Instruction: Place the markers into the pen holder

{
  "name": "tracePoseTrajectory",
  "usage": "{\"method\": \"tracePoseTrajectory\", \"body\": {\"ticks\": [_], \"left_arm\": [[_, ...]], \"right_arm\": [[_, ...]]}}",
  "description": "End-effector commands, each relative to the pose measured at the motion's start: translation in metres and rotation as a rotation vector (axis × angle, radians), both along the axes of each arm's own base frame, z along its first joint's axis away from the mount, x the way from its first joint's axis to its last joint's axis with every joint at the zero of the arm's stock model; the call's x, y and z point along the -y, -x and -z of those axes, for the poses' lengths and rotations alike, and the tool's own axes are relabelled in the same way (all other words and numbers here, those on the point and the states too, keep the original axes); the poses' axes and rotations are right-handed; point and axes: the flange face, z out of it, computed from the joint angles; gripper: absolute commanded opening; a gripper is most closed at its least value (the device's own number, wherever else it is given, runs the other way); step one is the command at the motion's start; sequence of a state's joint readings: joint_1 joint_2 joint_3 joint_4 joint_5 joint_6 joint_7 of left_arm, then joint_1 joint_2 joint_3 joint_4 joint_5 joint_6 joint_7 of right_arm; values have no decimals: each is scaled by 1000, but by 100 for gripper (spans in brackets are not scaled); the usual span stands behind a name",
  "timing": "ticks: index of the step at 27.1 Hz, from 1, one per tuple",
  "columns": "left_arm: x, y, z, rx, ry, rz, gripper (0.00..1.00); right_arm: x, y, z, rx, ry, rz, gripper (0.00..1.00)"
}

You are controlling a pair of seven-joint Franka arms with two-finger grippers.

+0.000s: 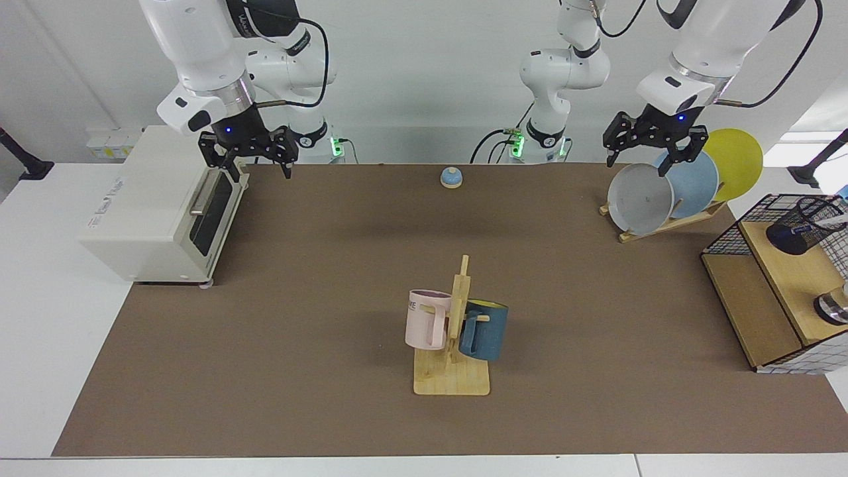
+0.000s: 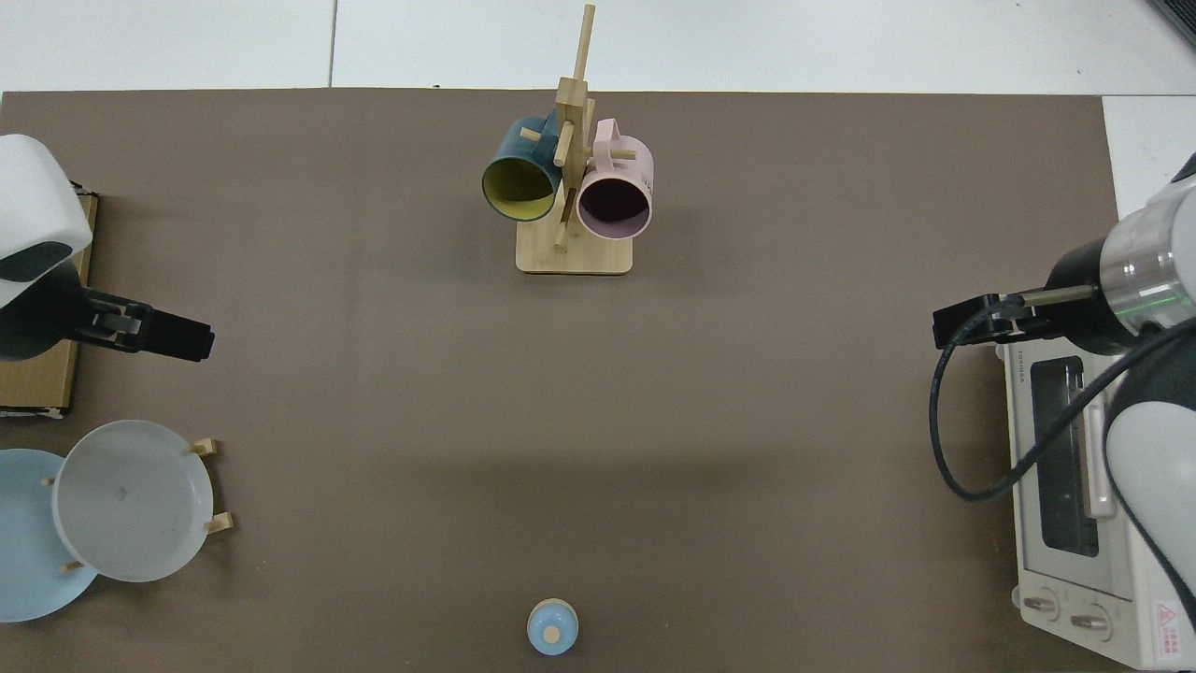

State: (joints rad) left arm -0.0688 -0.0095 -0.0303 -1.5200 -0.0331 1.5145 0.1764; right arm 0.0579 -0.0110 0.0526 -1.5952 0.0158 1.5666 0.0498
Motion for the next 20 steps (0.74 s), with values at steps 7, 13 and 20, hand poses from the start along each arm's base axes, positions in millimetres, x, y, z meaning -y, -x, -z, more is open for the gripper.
{"method": "tracePoseTrajectory", "body": {"ticks": [7, 13, 20], "left_arm": [[-3, 0, -8, -6, 3, -6, 100], [-2, 0, -9, -3, 4, -3, 100], [-2, 1, -7, -9, 3, -9, 100]], "right_arm": [[1, 2, -3, -6, -6, 19, 100], [1, 2, -3, -6, -6, 19, 100], [1, 2, -2, -8, -6, 19, 100]]}}
